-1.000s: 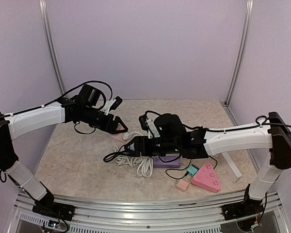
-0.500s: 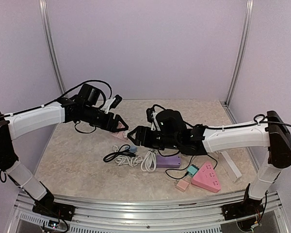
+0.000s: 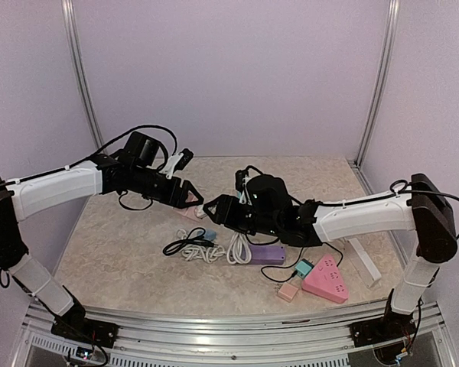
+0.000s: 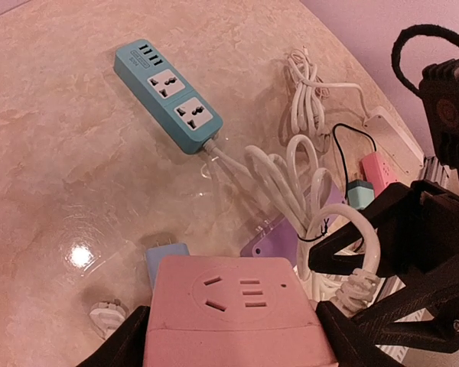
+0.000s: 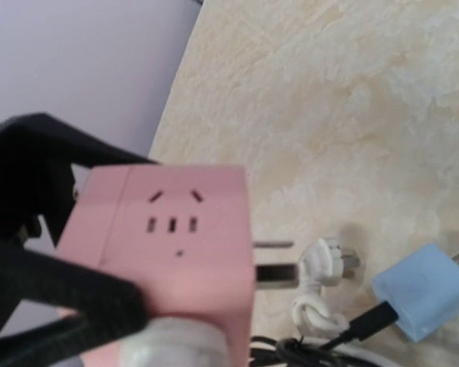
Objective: Pull the plug off the socket
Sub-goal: Remove the plug from the socket.
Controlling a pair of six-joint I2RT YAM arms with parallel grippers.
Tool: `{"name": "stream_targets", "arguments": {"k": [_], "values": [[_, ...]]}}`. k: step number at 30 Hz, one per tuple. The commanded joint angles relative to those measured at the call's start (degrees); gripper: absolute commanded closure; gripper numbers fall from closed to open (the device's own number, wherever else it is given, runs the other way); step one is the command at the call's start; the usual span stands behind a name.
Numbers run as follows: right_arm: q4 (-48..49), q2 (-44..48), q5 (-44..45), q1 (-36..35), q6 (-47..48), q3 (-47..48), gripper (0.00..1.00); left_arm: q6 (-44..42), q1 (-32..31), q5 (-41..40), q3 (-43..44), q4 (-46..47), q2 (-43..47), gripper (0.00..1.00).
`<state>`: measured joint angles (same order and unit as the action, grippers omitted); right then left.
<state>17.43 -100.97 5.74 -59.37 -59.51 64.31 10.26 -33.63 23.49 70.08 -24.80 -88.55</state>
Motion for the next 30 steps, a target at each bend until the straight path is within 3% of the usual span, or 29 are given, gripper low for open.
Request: {"name": "stream_targets", "arguments": {"k": [1, 22, 27, 30], "values": [[3.8, 0.0, 4.1, 1.8, -1.9, -1.1, 0.46, 0.5, -1.1, 3.2, 0.2, 2.9, 3.1, 0.98], [10.6, -4.2, 2.1, 2.5, -5.5, 1.3, 0.65, 1.3, -1.6, 3.8, -0.6, 4.3, 3.6, 1.0], [10.7, -4.5, 2.8, 2.5, -5.6, 1.3, 0.76, 1.3, -1.6, 3.9, -0.7, 4.4, 3.5, 1.0], [11.1, -4.5, 2.7, 2.5, -5.6, 1.3, 0.91, 1.2, -1.7, 3.9, -0.7, 4.5, 3.5, 1.0]]}}
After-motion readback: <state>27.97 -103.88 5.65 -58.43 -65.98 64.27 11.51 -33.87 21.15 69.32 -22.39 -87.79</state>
